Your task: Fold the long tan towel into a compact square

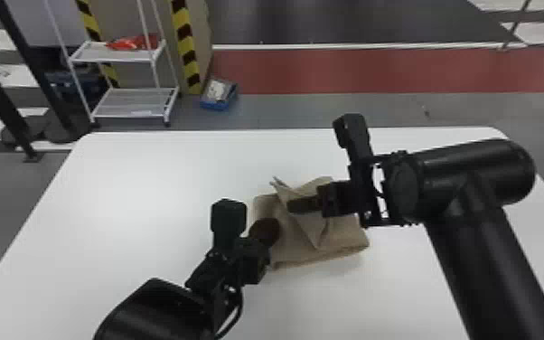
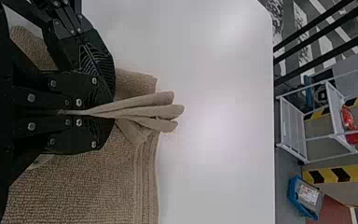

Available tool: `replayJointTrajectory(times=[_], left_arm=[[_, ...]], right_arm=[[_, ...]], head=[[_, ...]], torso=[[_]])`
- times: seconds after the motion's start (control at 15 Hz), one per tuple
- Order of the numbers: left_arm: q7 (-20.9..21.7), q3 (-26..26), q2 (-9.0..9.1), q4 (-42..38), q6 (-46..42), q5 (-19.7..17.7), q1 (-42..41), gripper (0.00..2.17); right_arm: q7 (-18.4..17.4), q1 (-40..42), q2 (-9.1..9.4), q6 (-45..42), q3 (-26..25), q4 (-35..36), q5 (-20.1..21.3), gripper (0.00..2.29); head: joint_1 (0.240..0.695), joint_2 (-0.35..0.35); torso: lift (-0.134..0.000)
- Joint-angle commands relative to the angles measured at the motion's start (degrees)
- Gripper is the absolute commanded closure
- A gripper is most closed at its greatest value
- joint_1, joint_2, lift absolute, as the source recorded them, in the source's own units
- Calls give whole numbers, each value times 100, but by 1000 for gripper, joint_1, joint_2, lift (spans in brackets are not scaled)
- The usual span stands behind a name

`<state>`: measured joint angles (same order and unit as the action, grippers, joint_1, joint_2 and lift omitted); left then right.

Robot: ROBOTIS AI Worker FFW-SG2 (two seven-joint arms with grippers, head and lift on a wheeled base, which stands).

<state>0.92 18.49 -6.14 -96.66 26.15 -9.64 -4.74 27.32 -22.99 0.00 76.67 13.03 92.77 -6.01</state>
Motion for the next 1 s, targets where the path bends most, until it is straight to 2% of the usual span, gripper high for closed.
replayJointTrajectory(times=[0.0,0.13,0.27,0.33,0.4,0.47,0.53,0.67,0.8,0.93], left_arm=[[5,6,26,25,0,-3,0,2071],[-4,6,17,25,-17,-3,0,2071],[5,6,17,25,-17,-3,0,2071],[5,6,17,25,0,-3,0,2071],[-4,15,26,25,-17,-3,-9,2071],[-13,15,17,25,0,-3,-9,2071],[-22,15,26,25,-17,-3,-18,2071],[-39,15,26,25,-70,-3,-35,2071],[-39,15,26,25,-123,-21,-44,2071],[-39,15,26,25,-123,-21,-44,2067]], right_arm=[[28,92,5,-24,42,4,-40,1399],[28,145,5,-24,51,40,-40,1359],[28,286,5,-77,15,163,-58,748],[28,383,5,-112,-20,286,-93,221],[107,523,5,-253,-160,479,-295,-1],[309,681,5,-464,-380,655,-647,-1],[362,804,5,-429,-644,883,-928,22],[362,1279,5,-270,-1118,1578,-1341,63],[362,1754,-114,-288,-1619,2061,-1570,80],[441,2123,-343,-288,-2068,2272,-1754,596]], head=[[695,45],[695,48],[695,51],[695,51],[695,52],[695,52],[695,55],[695,64],[695,56],[695,16]], torso=[[-123],[-123],[-123],[-123],[-123],[-123],[-123],[-123],[-123],[-123]])
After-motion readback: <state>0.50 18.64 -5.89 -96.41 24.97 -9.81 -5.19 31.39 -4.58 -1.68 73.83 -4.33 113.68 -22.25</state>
